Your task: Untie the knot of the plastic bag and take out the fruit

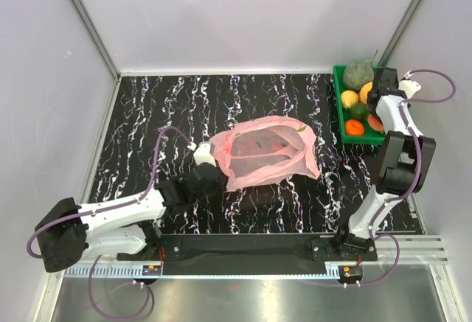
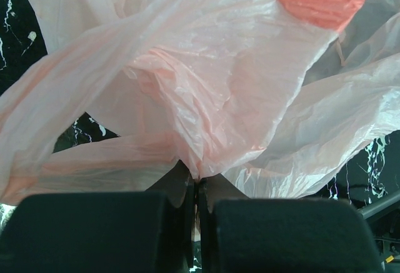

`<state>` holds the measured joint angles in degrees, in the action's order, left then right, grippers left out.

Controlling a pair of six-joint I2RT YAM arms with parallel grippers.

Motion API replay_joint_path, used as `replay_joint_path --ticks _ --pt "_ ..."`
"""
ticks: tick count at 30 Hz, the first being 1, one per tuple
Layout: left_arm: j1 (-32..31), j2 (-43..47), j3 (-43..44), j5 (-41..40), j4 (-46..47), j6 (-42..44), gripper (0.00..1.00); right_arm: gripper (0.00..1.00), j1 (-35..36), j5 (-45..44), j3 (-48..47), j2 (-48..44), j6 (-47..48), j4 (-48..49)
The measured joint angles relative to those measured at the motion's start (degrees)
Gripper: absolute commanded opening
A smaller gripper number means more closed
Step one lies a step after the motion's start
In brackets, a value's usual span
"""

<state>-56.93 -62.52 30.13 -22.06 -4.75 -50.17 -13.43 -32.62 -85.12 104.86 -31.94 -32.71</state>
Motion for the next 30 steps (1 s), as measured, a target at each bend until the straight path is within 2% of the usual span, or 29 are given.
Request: replay_joint_path --ticks 1,2,3,6,7,10,12,19,23,27,30 --pt "0.0 -0.2 0.5 0.0 -0.6 0.2 0.00 0.03 -0.3 -0.3 -0.6 1.1 -0.4 -0.1" --pt "0.0 -0.3 1.1 0.0 -1.4 0.3 0.00 0.10 -0.5 -0.7 -1.2 2.2 -0.8 -0.1" --pt "0.0 -0.3 1.5 0.0 -2.0 0.3 0.00 0.26 -0.8 -0.9 -1.6 3.1 -1.2 0.0" --pt "0.0 -0.2 2.0 0.0 -3.1 0.4 0.00 0.42 -1.5 -0.9 -1.3 4.0 -2.3 0.3" --pt "0.0 -0.2 2.0 0.0 -3.4 0.4 0.00 0.61 -1.8 -0.9 -1.3 4.0 -2.4 0.5" --pt "0.0 -0.1 2.0 0.0 -4.7 0.4 0.00 0.89 -2.4 -0.8 -1.7 4.1 -2.8 1.4" --pt "0.0 0.0 2.0 0.0 -5.4 0.3 0.00 1.00 -2.7 -0.7 -2.1 4.1 -2.8 1.5" --pt "0.0 0.9 2.0 0.0 -6.4 0.3 0.00 1.00 -2.8 2.5 -2.4 4.1 -2.4 2.9" --pt "0.0 1.8 2.0 0.0 -6.4 0.3 0.00 1.00 -2.8 8.7 0.1 1.4 -1.8 5.7" --pt "0.0 2.1 2.0 0.0 -6.3 0.2 0.00 1.00 -2.8 22.5 8.0 -10.8 0.1 10.3" --pt "0.0 2.1 2.0 0.0 -5.7 0.0 0.00 1.00 -2.6 36.9 11.2 -22.1 0.7 15.3"
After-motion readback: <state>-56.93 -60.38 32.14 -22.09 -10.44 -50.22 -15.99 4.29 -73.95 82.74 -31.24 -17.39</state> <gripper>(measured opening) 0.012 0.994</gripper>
